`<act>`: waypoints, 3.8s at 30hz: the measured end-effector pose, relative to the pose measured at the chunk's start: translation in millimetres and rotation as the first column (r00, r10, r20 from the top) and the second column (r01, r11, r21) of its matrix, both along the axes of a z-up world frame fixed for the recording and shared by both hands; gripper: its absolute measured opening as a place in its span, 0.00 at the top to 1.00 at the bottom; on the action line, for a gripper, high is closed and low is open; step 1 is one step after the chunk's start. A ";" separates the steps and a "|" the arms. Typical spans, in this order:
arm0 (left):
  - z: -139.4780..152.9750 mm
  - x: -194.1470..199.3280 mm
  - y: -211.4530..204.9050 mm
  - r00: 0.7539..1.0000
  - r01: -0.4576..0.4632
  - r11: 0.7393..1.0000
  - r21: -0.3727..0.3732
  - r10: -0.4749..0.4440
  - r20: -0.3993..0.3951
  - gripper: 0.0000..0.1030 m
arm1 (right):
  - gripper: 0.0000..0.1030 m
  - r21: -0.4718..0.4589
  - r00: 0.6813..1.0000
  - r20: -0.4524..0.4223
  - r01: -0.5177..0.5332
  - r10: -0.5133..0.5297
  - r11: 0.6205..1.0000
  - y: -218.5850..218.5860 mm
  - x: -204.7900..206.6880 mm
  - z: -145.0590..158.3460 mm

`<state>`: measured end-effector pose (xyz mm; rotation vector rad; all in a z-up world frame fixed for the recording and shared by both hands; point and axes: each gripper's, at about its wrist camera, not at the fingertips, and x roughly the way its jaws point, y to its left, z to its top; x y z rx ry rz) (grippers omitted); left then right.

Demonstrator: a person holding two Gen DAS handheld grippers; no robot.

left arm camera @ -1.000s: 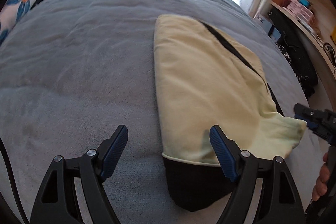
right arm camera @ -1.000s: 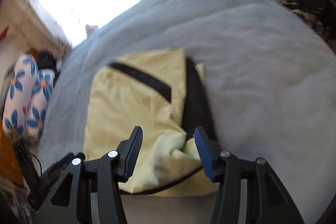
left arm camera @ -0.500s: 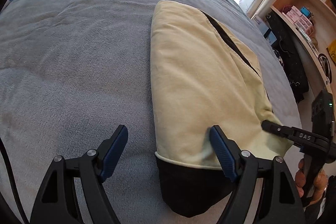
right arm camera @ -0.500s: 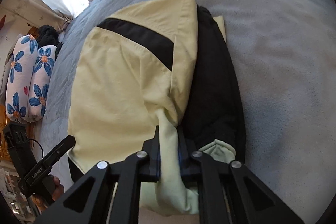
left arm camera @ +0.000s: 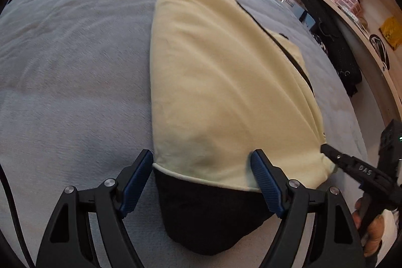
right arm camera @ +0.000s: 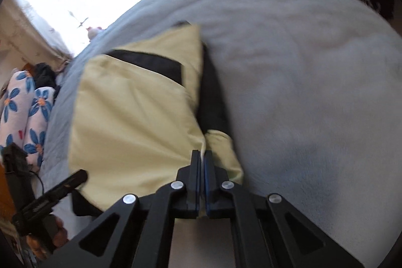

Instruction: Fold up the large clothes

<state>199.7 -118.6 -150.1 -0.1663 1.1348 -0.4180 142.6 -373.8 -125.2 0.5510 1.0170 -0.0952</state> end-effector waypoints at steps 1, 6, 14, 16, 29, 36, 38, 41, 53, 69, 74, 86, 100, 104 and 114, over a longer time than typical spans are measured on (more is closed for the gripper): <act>-2.5 0.6 -1.6 1.000 0.005 1.000 -0.003 -0.005 -0.002 0.22 | 0.99 0.012 1.000 0.002 0.008 -0.008 1.000 -0.1 -0.3 -3.8; -0.4 2.9 -6.5 1.000 0.004 1.000 0.004 -0.004 0.004 0.21 | 0.96 -0.024 1.000 0.000 -0.031 0.031 0.999 10.0 11.5 15.8; 17.0 17.8 0.1 1.000 0.003 1.000 -0.031 -0.003 -0.023 0.21 | 0.51 0.045 0.996 0.071 -0.051 0.048 0.998 -12.6 67.7 41.7; 27.0 24.1 4.7 1.000 -0.003 0.999 -0.053 0.003 0.003 0.21 | 0.51 0.072 0.997 0.054 -0.054 0.050 0.996 -20.1 89.0 36.6; 33.9 87.9 24.6 0.996 -0.085 0.996 -0.025 0.086 0.026 0.21 | 0.88 0.028 0.991 -0.033 -0.132 0.133 0.991 -13.7 163.9 8.0; 27.1 96.3 7.0 0.998 -0.036 0.999 -0.008 0.036 0.057 0.21 | 0.89 -0.277 0.997 0.033 -0.056 0.068 0.959 -14.2 134.7 45.1; 17.5 100.8 -1.3 0.998 -0.032 0.999 0.006 0.031 0.045 0.22 | 0.90 -0.271 0.997 -0.023 -0.072 0.068 0.960 -18.2 140.3 25.3; -0.4 108.2 -7.7 0.999 -0.035 0.999 -0.015 0.035 0.003 0.23 | 0.89 -0.242 0.994 -0.096 -0.083 0.062 0.967 -20.8 151.8 -11.0; 42.9 73.4 -13.0 0.993 -0.038 0.996 0.085 0.029 0.114 0.27 | 0.78 -0.247 0.997 -0.011 -0.078 0.078 0.966 -6.4 112.1 53.2; 21.0 -10.2 11.0 0.998 -0.063 0.998 -0.003 0.063 0.008 0.45 | 0.82 -0.404 0.986 -0.087 -0.164 0.141 0.900 41.2 49.0 16.3; 20.0 -11.7 8.1 0.998 -0.065 0.998 0.013 0.064 0.021 0.41 | 0.77 -0.346 0.994 -0.098 -0.079 0.048 0.935 -0.7 37.9 14.0; 41.1 -19.9 9.6 0.995 -0.095 0.992 0.088 0.093 0.027 0.32 | 0.74 -0.197 0.995 -0.085 -0.065 0.049 0.978 -1.8 27.4 39.8; 99.2 -46.7 20.6 0.993 -0.099 0.976 0.193 0.085 0.078 0.27 | 0.36 -0.098 0.988 -0.010 -0.157 0.157 0.983 31.9 7.8 108.1; 109.8 -53.0 26.9 0.994 -0.088 0.982 0.168 0.076 0.077 0.27 | 0.27 -0.075 0.984 -0.030 -0.179 0.177 0.981 36.2 7.1 115.2; 103.5 -47.6 39.7 0.996 -0.083 0.993 0.083 0.082 0.022 0.20 | 0.27 -0.019 0.968 -0.090 -0.236 0.234 0.971 26.9 21.0 113.8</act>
